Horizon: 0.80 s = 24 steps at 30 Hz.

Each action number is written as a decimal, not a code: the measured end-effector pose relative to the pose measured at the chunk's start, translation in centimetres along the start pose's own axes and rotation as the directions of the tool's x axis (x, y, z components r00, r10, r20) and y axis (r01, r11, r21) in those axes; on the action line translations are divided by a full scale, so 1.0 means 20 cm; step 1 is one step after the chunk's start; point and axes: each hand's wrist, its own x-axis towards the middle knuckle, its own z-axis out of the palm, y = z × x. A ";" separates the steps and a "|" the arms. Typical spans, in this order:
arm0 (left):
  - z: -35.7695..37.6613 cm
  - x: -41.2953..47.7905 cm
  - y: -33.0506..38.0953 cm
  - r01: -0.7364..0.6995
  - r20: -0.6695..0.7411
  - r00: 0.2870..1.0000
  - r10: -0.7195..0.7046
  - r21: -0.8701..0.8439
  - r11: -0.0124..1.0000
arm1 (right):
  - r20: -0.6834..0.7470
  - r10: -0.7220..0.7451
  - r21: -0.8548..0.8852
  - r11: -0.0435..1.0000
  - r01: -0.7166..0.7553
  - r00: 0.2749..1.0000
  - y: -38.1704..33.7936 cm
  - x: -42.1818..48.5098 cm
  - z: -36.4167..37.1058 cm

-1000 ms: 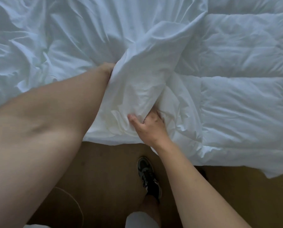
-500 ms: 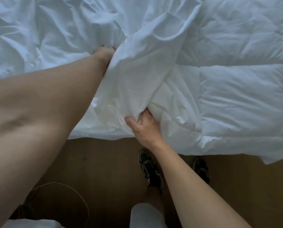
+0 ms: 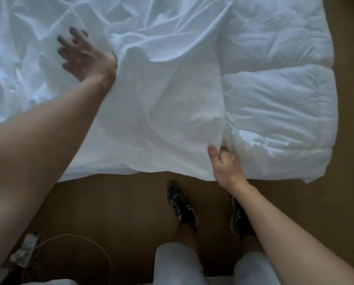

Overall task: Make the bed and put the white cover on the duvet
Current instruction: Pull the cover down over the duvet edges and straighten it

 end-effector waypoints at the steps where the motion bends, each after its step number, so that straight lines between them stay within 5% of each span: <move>1: 0.01 -0.07 0.03 -0.180 0.032 0.983 0.178 0.047 0.983 | 0.022 -0.003 -0.003 1.000 0.003 1.000 -0.01 0.00 0.02; 4: 0.10 -0.26 0.12 -0.601 0.299 0.786 0.541 0.162 0.783 | 0.039 0.005 0.099 0.995 -0.009 0.999 0.02 0.01 0.03; 7: 0.21 -0.26 0.11 -0.700 0.521 0.678 0.518 0.243 0.672 | 0.017 0.031 0.223 0.974 -0.034 0.999 0.07 0.02 -0.02; 13: 0.30 -0.21 0.11 -0.875 0.644 0.478 0.597 0.297 0.381 | -0.021 0.043 0.298 0.954 -0.035 0.999 0.09 0.04 -0.02; 19: 0.35 -0.21 -0.19 -0.798 0.503 0.581 0.640 0.195 0.571 | -0.092 0.126 0.408 0.910 -0.078 0.988 0.14 -0.01 -0.02; 24: 0.27 -0.18 -0.29 -0.689 0.492 0.712 0.501 0.351 0.634 | -0.151 0.260 0.452 0.876 -0.167 0.954 0.36 -0.01 -0.17</move>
